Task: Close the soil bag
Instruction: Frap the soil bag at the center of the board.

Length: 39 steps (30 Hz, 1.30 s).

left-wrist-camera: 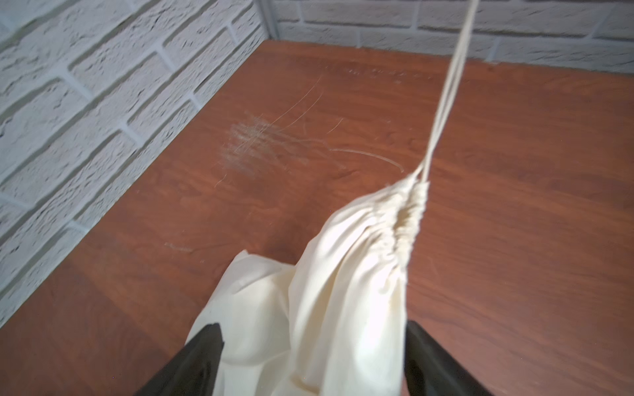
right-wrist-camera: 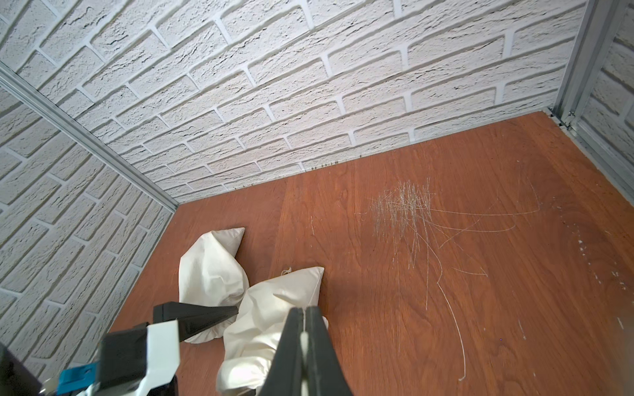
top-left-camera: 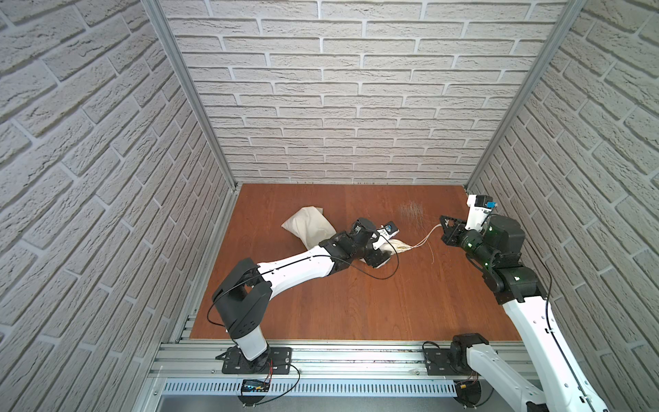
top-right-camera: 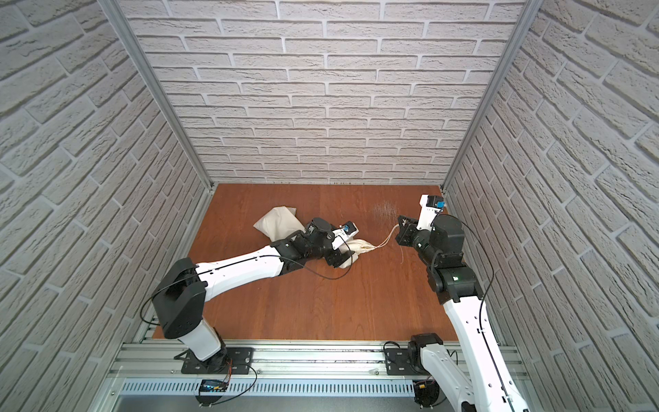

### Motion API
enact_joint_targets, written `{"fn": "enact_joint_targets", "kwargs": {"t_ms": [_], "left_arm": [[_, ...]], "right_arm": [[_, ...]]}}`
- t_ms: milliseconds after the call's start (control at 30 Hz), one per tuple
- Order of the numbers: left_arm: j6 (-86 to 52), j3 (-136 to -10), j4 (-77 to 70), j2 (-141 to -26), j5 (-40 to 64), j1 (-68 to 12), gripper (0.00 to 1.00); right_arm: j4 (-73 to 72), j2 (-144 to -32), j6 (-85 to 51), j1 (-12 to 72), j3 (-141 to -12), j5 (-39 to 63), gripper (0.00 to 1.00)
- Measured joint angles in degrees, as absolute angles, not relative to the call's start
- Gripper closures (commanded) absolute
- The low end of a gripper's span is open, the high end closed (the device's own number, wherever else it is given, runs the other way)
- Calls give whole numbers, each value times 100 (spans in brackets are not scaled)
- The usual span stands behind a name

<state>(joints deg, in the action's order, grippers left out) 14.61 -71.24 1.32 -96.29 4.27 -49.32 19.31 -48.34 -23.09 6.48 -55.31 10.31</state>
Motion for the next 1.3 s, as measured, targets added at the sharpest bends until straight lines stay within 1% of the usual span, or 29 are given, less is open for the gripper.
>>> {"fn": "enact_joint_targets", "kwargs": {"t_ms": [233, 433, 533, 600, 733, 800, 867, 933, 1000, 1067, 1133, 1300], "left_arm": [[1826, -8073, 596, -9970, 1068, -5061, 14], [1953, -8805, 1142, -10617, 1826, -5074, 17], [1962, -8982, 1297, -10827, 2075, -5127, 22], [1962, -9118, 1378, -10973, 2174, -5159, 26], [1955, -9445, 1422, -11253, 2307, -5181, 43], [1933, -9555, 1439, -11338, 2366, -5183, 56], [1898, -9627, 1428, -11397, 2370, -5183, 73], [1861, -9636, 1391, -11430, 2338, -5181, 84], [1822, -9607, 1343, -11441, 2307, -5159, 92], [1743, -9454, 1181, -11410, 2259, -5124, 95], [1656, -9194, 952, -11345, 2163, -5076, 95], [1529, -8508, 587, -10965, 1308, -5072, 94]], "right_arm": [[2069, -4663, -2248, 648, -5684, 943, 97], [2080, -4661, -2246, 648, -5769, 950, 97], [2106, -4659, -2244, 648, -5774, 947, 97], [2119, -4659, -2241, 648, -5791, 945, 97], [2130, -4646, -2237, 648, -5811, 941, 97], [2132, -4641, -2231, 648, -5813, 941, 97], [2141, -4641, -2226, 648, -5813, 934, 97], [2152, -4641, -2220, 648, -5813, 902, 97], [2198, -4637, -2198, 648, -5826, 827, 97], [2324, -4626, -2137, 646, -5854, 722, 97], [2606, -4626, -2053, 650, -5911, 607, 97], [3339, -4626, -1868, 668, -5942, 318, 97]]}}
